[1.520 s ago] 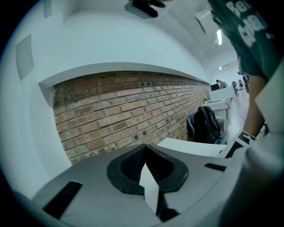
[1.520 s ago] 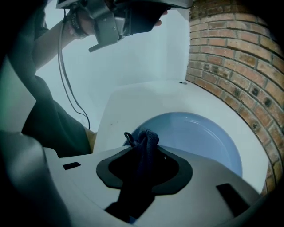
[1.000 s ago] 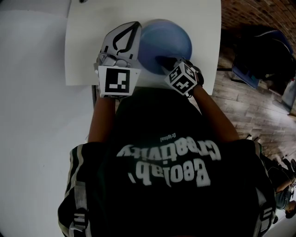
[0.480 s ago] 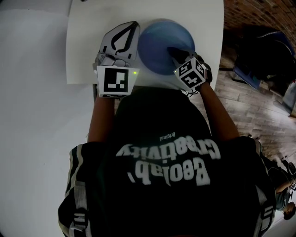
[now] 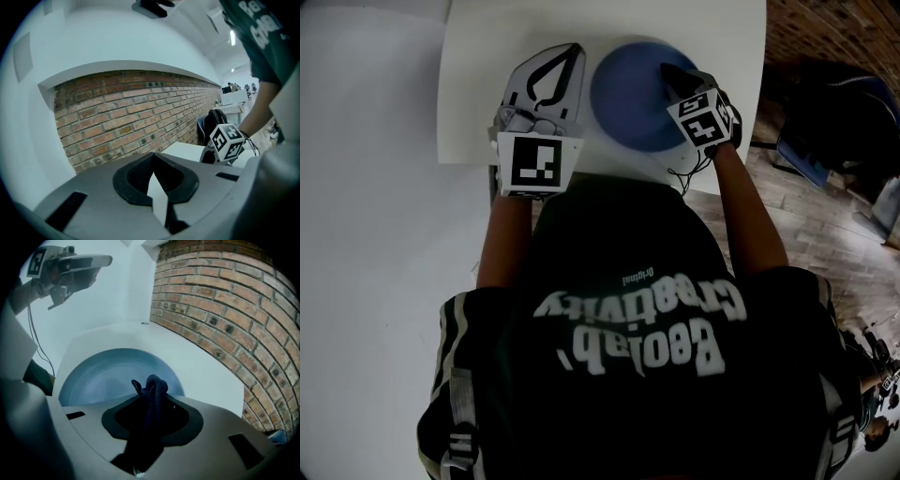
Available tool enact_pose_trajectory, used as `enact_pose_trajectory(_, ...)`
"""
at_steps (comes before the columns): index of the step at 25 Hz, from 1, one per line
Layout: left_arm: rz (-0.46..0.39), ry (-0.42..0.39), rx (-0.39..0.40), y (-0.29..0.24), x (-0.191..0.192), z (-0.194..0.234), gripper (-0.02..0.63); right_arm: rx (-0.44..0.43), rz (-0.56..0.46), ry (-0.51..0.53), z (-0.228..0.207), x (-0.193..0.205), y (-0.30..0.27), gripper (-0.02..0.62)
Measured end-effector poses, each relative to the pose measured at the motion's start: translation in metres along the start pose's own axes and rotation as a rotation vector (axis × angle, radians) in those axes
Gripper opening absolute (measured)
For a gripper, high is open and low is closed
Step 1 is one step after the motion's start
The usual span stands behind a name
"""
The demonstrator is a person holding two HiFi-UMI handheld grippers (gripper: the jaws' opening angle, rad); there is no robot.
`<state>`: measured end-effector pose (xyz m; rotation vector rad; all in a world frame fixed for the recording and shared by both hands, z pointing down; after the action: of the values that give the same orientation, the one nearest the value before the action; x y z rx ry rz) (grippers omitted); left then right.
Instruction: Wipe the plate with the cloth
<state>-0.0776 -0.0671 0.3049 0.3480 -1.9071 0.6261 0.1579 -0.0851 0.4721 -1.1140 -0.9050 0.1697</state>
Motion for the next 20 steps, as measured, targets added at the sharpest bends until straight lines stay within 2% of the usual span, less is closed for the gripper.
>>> enact_pose_trajectory(9, 0.014, 0.026, 0.01, 0.001, 0.012, 0.007, 0.003, 0.02, -0.009, -0.017, -0.014, -0.031, -0.024, 0.104)
enact_pose_trajectory(20, 0.015, 0.049, 0.011, 0.005, 0.025, 0.02, 0.003, -0.037, -0.017, 0.028, 0.009, -0.07, -0.046, 0.104)
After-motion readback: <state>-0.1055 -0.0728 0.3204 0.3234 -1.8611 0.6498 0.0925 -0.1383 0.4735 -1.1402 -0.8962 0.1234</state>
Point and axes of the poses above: the fingertips, and each gripper's own axes: y backward along the fingers, z to its left, x out of its underside, the point moved 9 cm from there along y, backward along the fingers, and after that the axes turned 2 degrees about -x, right-handed, at the moved point
